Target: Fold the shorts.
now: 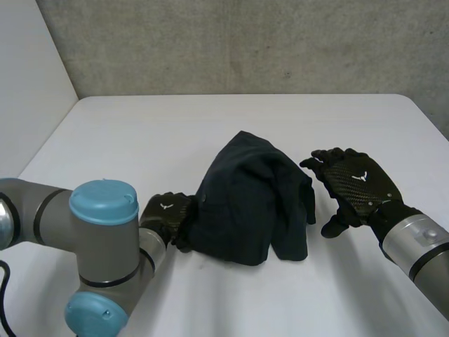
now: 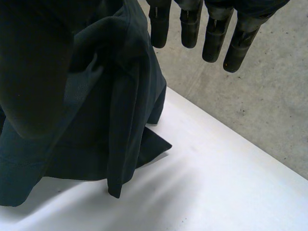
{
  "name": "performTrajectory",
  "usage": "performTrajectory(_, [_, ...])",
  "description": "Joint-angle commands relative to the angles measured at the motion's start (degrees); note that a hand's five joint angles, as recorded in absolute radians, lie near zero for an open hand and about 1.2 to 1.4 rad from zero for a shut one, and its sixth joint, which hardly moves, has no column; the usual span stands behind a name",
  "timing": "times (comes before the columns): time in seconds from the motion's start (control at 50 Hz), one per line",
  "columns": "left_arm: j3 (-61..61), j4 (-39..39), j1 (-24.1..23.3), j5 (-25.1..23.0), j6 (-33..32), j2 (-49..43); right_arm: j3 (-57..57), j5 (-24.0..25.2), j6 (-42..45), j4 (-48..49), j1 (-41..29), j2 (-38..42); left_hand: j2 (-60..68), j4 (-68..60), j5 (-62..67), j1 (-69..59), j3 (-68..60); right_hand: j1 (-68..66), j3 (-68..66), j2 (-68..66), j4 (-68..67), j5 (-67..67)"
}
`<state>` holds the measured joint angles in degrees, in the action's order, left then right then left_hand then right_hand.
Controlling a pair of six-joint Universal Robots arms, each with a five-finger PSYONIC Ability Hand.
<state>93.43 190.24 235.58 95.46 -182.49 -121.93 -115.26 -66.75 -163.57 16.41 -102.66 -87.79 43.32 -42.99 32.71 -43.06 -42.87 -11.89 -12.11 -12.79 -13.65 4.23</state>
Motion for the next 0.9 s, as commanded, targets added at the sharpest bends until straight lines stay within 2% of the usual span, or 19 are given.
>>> performTrajectory(0.02, [-2.54, 1.27, 0.05, 3.14, -2.69, -1.56, -0.23, -0.05, 0.0, 0.29, 0.0, -0.01, 36.68, -37.01, 37.29, -36.94, -37.13, 1.89, 2.11, 2.79, 3.65, -4.23])
performTrajectory(0.12, [-5.18, 2.85, 1.01, 12.62, -2.69, -0.6, -0.4, -0.13, 0.0, 0.82, -0.09, -0.01, 36.68, -37.01, 37.29, -36.94, -37.13, 1.89, 2.11, 2.79, 3.65, -4.23])
performTrajectory(0.16, [-5.97, 3.2, 2.42, 14.57, -2.69, 0.72, -0.4, -0.13, 0.0, 0.82, -0.09, -0.1, 36.68, -37.01, 37.29, -36.94, -37.13, 1.89, 2.11, 2.79, 3.65, -4.23])
performTrajectory(0.18, [-6.24, 3.38, 3.56, 15.1, -2.69, 1.86, -0.4, -0.13, 0.0, 0.9, -0.09, -0.1, 36.68, -37.01, 37.29, -36.94, -37.13, 1.89, 2.11, 2.79, 3.65, -4.23])
performTrajectory(0.2, [-6.59, 3.73, 6.87, 15.37, -2.86, 4.39, -0.49, -0.13, 0.0, 0.82, -0.09, -0.19, 36.68, -37.01, 37.29, -36.94, -37.13, 1.89, 2.11, 2.79, 3.65, -4.23])
performTrajectory(0.28, [-8.16, 4.7, 15.14, 15.02, -3.3, 9.5, -0.49, -0.22, 0.0, 0.9, -0.09, -0.28, 36.68, -37.01, 37.29, -36.94, -37.13, 1.89, 2.11, 2.79, 3.65, -4.23])
performTrajectory(0.34, [-10.45, 5.05, 17.54, 14.93, -3.57, 11.36, -0.58, -0.22, 0.0, 0.9, -0.09, -0.28, 36.68, -37.01, 37.29, -36.94, -37.13, 1.89, 2.11, 2.79, 3.65, -4.23])
performTrajectory(0.42, [-14.75, 5.32, 17.11, 14.93, -3.66, 13.47, -0.67, -0.22, 0.0, 0.9, -0.17, -0.1, 36.68, -37.01, 37.29, -36.94, -37.13, 1.89, 2.11, 2.79, 3.65, -4.23])
performTrajectory(0.5, [-19.41, 5.4, 14.65, 14.75, -3.66, 14.88, -0.67, -0.57, -0.09, 0.99, -0.26, 0.07, 36.68, -37.01, 37.29, -36.94, -37.13, 1.89, 2.11, 2.79, 3.65, -4.23])
performTrajectory(0.58, [-24.16, 5.75, 8.51, 13.18, -3.66, 14.27, -0.75, -0.92, -0.17, 1.08, 0.0, 0.16, 36.68, -37.01, 37.29, -36.94, -37.13, 1.89, 2.11, 2.79, 3.65, -4.23])
performTrajectory(0.68, [-29.86, 7.42, -3.61, 5.9, -3.66, 6.82, -0.67, -2.68, -0.97, 1.78, 0.62, 0.16, 36.68, -37.01, 37.29, -36.94, -37.13, 1.89, 2.11, 2.79, 3.65, -4.23])
performTrajectory(0.74, [-32.68, 7.34, -8.62, 2.81, -3.66, 1.11, -0.67, -5.66, -0.97, 3.1, 0.62, 0.08, 36.68, -37.01, 37.29, -36.94, -37.13, 1.89, 2.11, 2.79, 3.65, -4.23])
performTrajectory(0.9, [-33.23, 6.81, -17.78, 0.52, -3.66, -10.07, -0.31, -13.05, -0.97, 5.38, 1.76, -0.28, 36.68, -37.01, 37.29, -36.94, -37.13, 1.89, 2.11, 2.79, 3.65, -4.23])
